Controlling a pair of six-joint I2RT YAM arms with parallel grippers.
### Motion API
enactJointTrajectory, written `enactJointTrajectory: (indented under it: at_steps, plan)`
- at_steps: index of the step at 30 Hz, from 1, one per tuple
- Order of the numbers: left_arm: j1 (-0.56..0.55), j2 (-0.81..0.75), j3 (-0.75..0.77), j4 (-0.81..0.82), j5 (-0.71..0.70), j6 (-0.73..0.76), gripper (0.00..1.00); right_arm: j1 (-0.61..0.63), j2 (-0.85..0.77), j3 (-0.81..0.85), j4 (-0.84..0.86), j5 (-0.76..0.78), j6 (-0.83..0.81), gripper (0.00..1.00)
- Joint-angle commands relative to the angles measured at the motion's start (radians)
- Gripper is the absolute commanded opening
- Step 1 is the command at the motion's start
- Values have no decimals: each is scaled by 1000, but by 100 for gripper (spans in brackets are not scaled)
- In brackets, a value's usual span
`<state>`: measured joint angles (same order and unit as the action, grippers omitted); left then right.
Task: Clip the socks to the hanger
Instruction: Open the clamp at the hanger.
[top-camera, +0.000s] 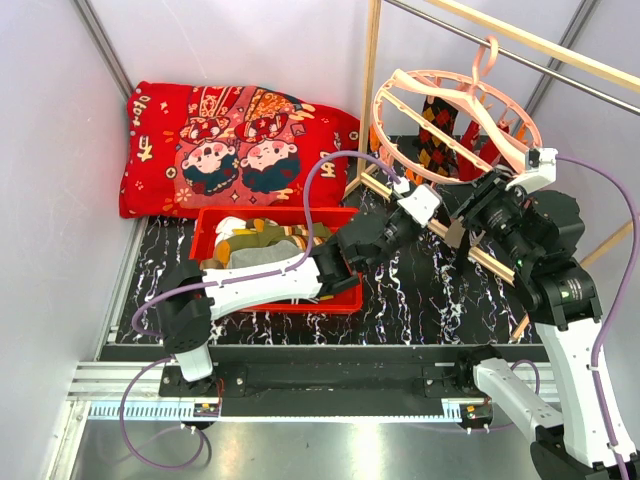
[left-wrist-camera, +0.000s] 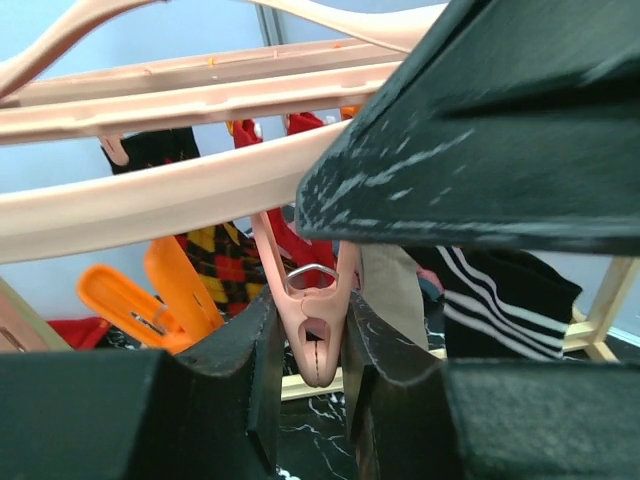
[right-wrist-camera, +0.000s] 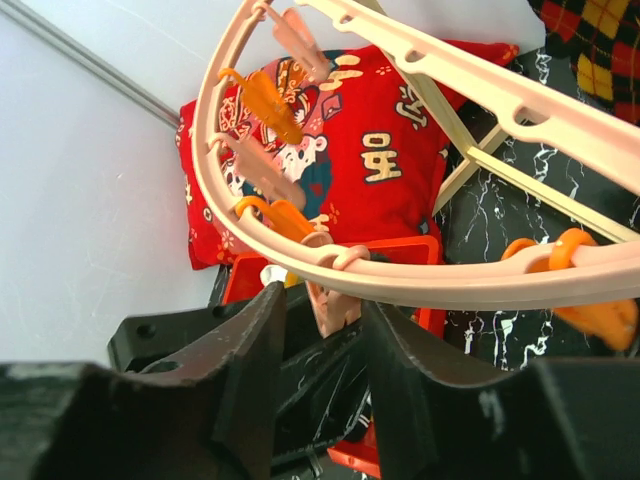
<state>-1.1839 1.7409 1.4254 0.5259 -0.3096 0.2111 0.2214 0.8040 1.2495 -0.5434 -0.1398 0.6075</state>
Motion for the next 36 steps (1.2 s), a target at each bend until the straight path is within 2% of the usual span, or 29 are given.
enactJointTrajectory:
  at_steps: [1, 8, 14, 17, 19, 22, 23, 25, 32, 36]
  plan:
    - [-37, 11, 35, 43, -26, 77, 4, -4, 9, -10, 69, 54, 24, 42]
    - [-49, 8, 27, 48, -40, 105, 8, -4, 15, -22, 66, 78, 21, 30]
    - [-48, -46, -46, 46, -30, 71, 29, -4, 8, -18, 68, 82, -34, 15]
    - [-30, -102, -95, 49, 52, 33, 41, -4, -2, -24, 72, 72, -70, 12]
    - [-8, -147, -137, 40, 150, -16, 52, -4, -8, -31, 76, 69, -97, 10]
    - [47, -187, -171, 11, 291, -125, 62, -2, -15, -41, 92, 59, -129, 9]
    - [85, -195, -174, 5, 378, -157, 64, -4, -15, -44, 97, 51, -136, 8]
    - [124, -204, -172, 3, 463, -260, 68, -4, -20, -53, 109, 46, -158, 7]
    - [251, -153, -83, 34, 820, -490, 70, -4, -28, -74, 137, 20, -203, 6]
    - [267, -98, -26, 51, 925, -585, 70, -2, -29, -82, 149, 9, -209, 6]
